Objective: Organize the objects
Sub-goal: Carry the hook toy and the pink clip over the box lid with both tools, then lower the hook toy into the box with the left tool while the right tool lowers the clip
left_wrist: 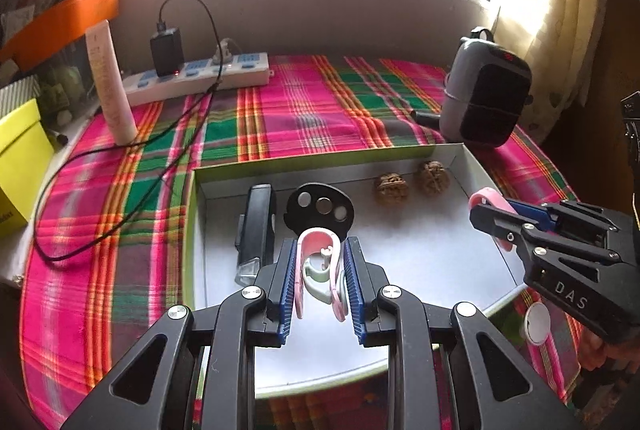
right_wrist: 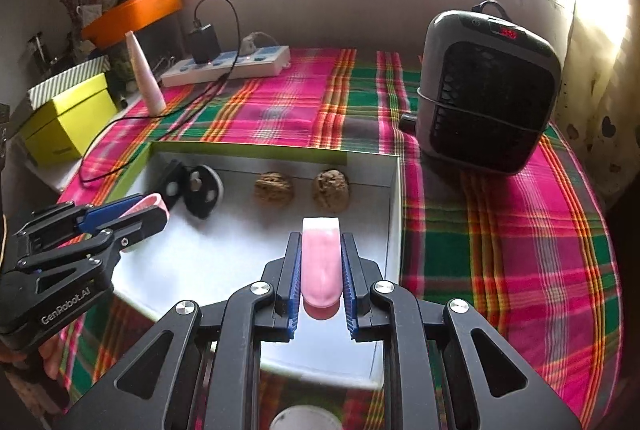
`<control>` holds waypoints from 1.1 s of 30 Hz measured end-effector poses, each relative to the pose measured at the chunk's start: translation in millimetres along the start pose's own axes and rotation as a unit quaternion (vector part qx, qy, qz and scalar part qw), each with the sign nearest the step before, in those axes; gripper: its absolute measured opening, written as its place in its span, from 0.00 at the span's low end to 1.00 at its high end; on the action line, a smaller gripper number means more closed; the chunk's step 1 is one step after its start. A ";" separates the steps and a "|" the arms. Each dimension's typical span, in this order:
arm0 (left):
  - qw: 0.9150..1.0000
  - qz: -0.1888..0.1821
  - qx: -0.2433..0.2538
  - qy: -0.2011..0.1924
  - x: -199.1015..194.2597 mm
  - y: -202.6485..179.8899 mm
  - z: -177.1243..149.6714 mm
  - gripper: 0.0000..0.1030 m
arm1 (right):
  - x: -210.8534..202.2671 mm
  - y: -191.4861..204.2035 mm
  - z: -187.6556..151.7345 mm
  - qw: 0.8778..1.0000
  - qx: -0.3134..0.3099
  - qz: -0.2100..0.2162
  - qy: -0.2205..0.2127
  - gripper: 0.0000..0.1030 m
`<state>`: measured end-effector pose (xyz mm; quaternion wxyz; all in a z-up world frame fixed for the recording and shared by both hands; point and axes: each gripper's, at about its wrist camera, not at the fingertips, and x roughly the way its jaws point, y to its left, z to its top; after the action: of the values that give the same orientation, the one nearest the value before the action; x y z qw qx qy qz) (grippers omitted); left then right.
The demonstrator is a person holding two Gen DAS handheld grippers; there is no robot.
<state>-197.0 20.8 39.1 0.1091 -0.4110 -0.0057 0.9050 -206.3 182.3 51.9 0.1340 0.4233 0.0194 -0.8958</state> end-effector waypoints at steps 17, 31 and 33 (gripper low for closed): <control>1.000 0.014 -0.001 0.017 26.4 1.7 5.5 0.21 | 22.5 -7.8 6.8 1.000 -0.008 -0.010 0.018 0.18; 1.000 0.014 0.002 0.024 35.9 3.0 4.3 0.21 | 25.8 -2.1 7.5 0.999 -0.023 -0.019 0.019 0.18; 1.000 0.013 0.000 0.027 37.1 4.2 3.9 0.21 | 26.0 -1.2 7.6 0.999 -0.024 -0.022 0.019 0.18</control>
<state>-224.5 24.6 13.6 0.0976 -0.4356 0.0020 0.8949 -228.0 176.5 36.8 0.1243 0.4367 0.0530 -0.8894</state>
